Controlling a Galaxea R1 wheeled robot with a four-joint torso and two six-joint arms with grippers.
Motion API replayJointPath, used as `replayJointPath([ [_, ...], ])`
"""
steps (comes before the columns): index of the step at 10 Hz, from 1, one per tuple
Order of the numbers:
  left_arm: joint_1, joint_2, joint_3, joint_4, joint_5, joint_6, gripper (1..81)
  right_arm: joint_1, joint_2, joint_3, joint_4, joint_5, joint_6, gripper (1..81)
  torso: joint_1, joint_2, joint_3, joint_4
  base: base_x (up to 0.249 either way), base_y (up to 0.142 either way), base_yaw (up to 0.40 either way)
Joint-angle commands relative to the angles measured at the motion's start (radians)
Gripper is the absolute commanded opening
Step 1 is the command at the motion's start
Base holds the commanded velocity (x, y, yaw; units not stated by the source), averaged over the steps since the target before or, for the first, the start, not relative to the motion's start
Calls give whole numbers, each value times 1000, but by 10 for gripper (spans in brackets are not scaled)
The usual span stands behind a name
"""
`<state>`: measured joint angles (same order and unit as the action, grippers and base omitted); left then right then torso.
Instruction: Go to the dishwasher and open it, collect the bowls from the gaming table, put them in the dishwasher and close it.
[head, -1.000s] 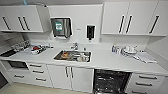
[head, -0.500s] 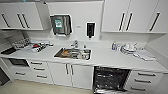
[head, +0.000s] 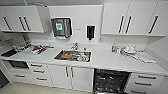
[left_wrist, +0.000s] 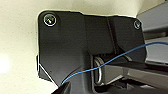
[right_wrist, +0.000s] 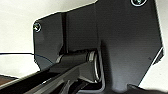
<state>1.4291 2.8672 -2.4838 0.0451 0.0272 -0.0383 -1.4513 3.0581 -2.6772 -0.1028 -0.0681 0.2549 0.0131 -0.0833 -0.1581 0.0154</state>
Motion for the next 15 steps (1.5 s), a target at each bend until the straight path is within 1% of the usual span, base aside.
replayJointPath([
  [1,-45,-9,2,-5,59,3,811,48,1,4,-6,-55,1,811,0,-1,54,0,0,0,0],
  [2,-45,-9,0,-4,59,5,811,48,1,2,-6,-55,1,811,-1,8,24,0,0,0,0],
  [3,-45,-6,-12,-4,59,3,811,48,1,-4,-6,-55,1,811,-2,11,52,0,0,0,0],
  [5,-45,15,-61,-4,59,3,811,42,3,-28,-6,-56,1,811,-3,11,72,0,0,0,0],
  [7,-45,29,-84,-4,59,5,811,39,6,-48,-5,-56,1,811,-3,11,71,0,0,0,0],
  [15,-43,25,-84,1,59,9,811,34,12,-41,-8,-56,-3,811,-4,11,72,0,0,0,14],
])
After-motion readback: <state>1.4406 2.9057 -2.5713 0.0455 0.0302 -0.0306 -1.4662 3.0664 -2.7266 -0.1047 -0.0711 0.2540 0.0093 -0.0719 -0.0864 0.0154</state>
